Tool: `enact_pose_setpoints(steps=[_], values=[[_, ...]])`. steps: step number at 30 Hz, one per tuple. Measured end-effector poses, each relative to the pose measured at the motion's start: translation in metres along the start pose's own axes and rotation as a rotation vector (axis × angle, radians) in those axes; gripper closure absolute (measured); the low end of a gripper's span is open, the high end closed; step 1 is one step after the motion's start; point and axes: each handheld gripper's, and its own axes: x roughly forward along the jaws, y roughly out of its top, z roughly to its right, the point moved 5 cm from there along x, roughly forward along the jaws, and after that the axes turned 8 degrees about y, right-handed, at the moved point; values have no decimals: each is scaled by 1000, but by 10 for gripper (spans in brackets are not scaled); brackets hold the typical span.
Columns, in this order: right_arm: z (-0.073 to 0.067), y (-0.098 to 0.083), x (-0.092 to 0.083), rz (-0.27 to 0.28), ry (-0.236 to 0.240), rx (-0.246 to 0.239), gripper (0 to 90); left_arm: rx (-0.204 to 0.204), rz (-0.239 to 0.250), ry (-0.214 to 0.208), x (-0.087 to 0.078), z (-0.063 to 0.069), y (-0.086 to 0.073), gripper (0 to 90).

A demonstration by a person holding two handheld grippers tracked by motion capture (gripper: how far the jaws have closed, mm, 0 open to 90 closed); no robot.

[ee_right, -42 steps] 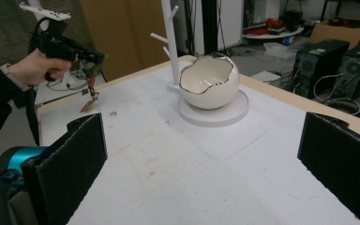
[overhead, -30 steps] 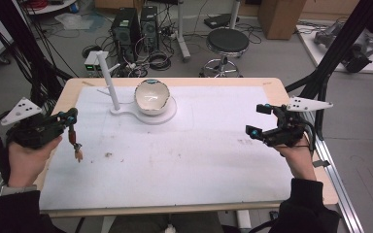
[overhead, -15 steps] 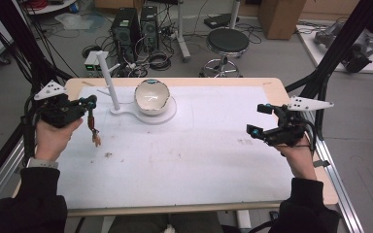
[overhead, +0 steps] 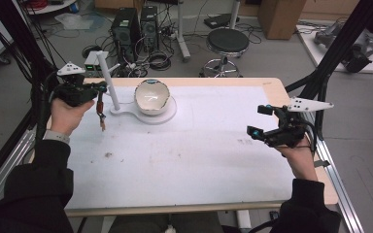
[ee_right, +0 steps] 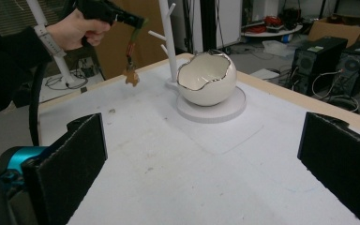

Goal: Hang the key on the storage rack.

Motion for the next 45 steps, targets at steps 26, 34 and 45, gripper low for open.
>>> enact_pose_setpoints(steps=[26,34,45], values=[[-3,-5,-7,-14,-3,5,11,5,-59,91,25,-2,-1,847],[-3,-5,-7,-14,-1,5,11,40,-58,112,27,0,-2,843],[0,-5,-5,-17,-11,2,11,-2,11,5,1,2,5,147]])
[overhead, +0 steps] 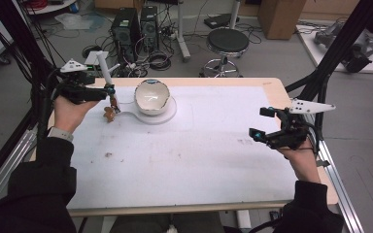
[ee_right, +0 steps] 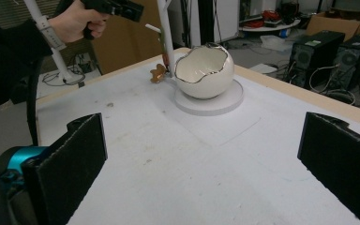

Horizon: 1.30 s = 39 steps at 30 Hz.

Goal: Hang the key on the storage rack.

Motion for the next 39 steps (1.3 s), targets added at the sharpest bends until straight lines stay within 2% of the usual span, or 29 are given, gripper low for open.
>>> enact_pose_setpoints(steps=[2,3,4,6,7,11,14,15,20,22,23,24,25,26,29,32,39], values=[[0,1,0,-2,-1,3,11,-30,12,-48,-10,1,0,123],[0,1,0,-2,-1,3,11,-33,5,-76,-14,3,-1,123],[0,1,0,-2,-3,-2,11,-26,-1,-101,-21,5,-3,127],[0,2,0,-3,-3,-2,11,2,10,-102,-30,9,-5,131],[1,2,0,-1,-6,-6,11,6,43,-117,-39,13,-6,131],[2,3,-3,-1,-16,-8,11,-5,122,-178,-69,22,-9,130],[4,4,-5,1,-20,-8,11,57,127,-94,-84,24,-19,128],[4,5,-6,3,-23,-10,11,65,137,-91,-90,25,-23,126],[6,3,-10,9,-35,-3,11,14,188,-110,-108,23,-48,125],[6,-1,-8,-25,-35,-1,11,-21,142,-48,-107,17,-53,131],[6,-2,-7,-35,-37,2,11,-33,154,-2,-109,15,-54,139],[6,-3,-7,-47,-40,1,11,-44,185,-13,-113,15,-54,159],[7,-3,-6,-47,-40,-1,11,-44,196,-46,-115,16,-55,165],[6,-3,-5,-48,-42,-2,11,-40,200,-60,-117,16,-55,157],[4,-1,-3,-47,-45,-9,11,-25,211,-71,-122,19,-52,153],[3,0,-2,-46,-54,-21,11,2,204,-95,-123,24,-50,153],[5,-2,-9,-36,-92,-11,11,0,183,-112,-114,24,-54,152]])
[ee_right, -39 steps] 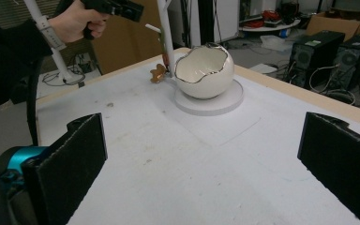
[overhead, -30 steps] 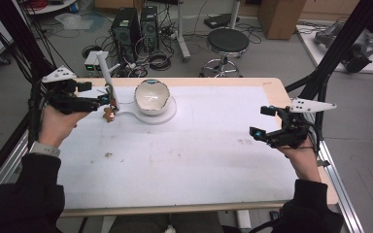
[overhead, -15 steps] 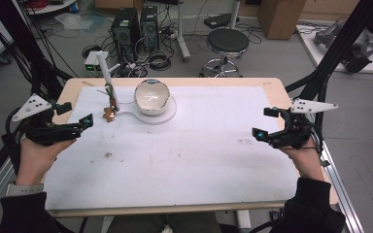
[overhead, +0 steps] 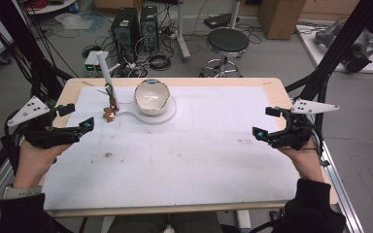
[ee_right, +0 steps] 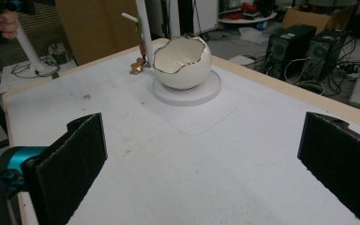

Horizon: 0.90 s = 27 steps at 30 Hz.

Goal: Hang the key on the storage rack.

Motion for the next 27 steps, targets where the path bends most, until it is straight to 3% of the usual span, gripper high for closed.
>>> enact_pose_setpoints(steps=[9,27], values=[[1,-2,-7,7,-10,7,11,-2,-27,-36,10,4,-5,151],[1,-2,-6,4,-7,2,11,-3,-28,-41,9,7,-6,152]])
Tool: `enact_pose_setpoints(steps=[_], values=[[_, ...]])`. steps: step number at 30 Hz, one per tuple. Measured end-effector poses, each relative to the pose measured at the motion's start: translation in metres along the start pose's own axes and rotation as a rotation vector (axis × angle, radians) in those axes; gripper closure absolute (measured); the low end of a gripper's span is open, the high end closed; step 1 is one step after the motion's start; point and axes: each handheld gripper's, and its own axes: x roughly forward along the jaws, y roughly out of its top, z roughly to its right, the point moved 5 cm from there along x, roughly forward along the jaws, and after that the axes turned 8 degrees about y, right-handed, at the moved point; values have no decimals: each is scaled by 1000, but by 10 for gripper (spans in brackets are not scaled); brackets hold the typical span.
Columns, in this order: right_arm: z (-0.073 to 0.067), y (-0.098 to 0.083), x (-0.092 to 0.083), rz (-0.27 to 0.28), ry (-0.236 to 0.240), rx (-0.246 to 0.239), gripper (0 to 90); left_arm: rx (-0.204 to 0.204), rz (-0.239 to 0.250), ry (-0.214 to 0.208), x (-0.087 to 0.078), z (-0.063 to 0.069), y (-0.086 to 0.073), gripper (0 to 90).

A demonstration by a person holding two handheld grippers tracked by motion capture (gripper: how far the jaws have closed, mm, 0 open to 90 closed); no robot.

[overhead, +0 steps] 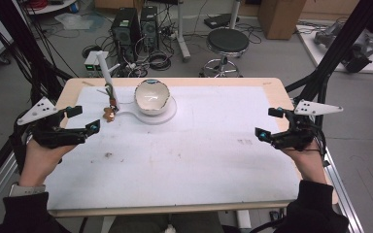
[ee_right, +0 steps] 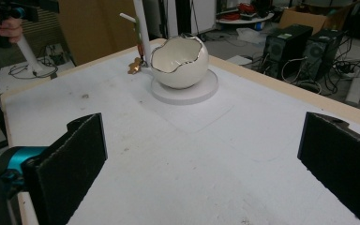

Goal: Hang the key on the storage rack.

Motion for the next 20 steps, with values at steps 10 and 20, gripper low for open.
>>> enact_pose_setpoints(steps=[10,20], values=[[0,-1,1,-6,-2,3,11,-2,-14,-2,2,1,-2,151],[-1,-3,-1,-18,-8,7,11,-4,-38,-12,10,2,-4,151]])
